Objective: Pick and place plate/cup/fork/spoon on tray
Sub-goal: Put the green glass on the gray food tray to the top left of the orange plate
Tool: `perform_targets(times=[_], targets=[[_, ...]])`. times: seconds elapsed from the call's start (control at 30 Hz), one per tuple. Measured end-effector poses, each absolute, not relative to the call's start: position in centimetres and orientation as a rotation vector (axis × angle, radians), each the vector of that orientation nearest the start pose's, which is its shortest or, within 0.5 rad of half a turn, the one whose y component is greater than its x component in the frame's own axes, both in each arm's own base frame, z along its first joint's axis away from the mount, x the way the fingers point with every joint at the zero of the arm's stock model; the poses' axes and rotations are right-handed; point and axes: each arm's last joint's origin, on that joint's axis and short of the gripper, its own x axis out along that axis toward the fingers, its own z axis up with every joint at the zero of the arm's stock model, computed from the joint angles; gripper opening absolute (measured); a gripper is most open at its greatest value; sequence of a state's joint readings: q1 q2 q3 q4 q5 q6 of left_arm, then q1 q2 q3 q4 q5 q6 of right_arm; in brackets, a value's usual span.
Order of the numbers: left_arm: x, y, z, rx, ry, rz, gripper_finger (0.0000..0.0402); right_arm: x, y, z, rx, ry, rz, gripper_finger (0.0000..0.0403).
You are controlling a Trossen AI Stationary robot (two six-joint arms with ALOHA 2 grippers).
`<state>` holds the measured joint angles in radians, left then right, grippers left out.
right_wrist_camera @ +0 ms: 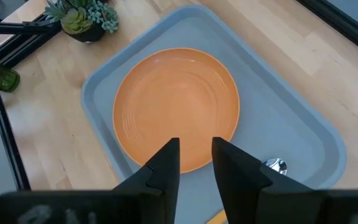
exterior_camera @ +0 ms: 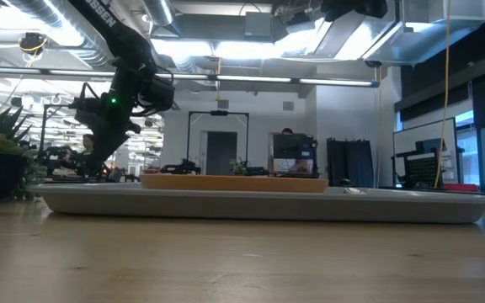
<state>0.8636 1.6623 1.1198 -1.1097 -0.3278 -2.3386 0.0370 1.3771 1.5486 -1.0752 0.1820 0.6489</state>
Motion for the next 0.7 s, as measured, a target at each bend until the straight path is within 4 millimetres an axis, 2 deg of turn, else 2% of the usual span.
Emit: perform_targets(times=[0.33, 0.7], targets=[[17.6, 21.2, 19.6, -1.818, -0.292, 2.484, 0.0073, 26.0, 0.4, 38.8, 0.502, 0.819, -0.418, 0.0099], [18.2, 21.0, 19.8, -1.415, -0.279, 2.454, 0.0072, 26.0, 0.3, 38.8, 0.503, 0.818, -0.421, 0.0099]])
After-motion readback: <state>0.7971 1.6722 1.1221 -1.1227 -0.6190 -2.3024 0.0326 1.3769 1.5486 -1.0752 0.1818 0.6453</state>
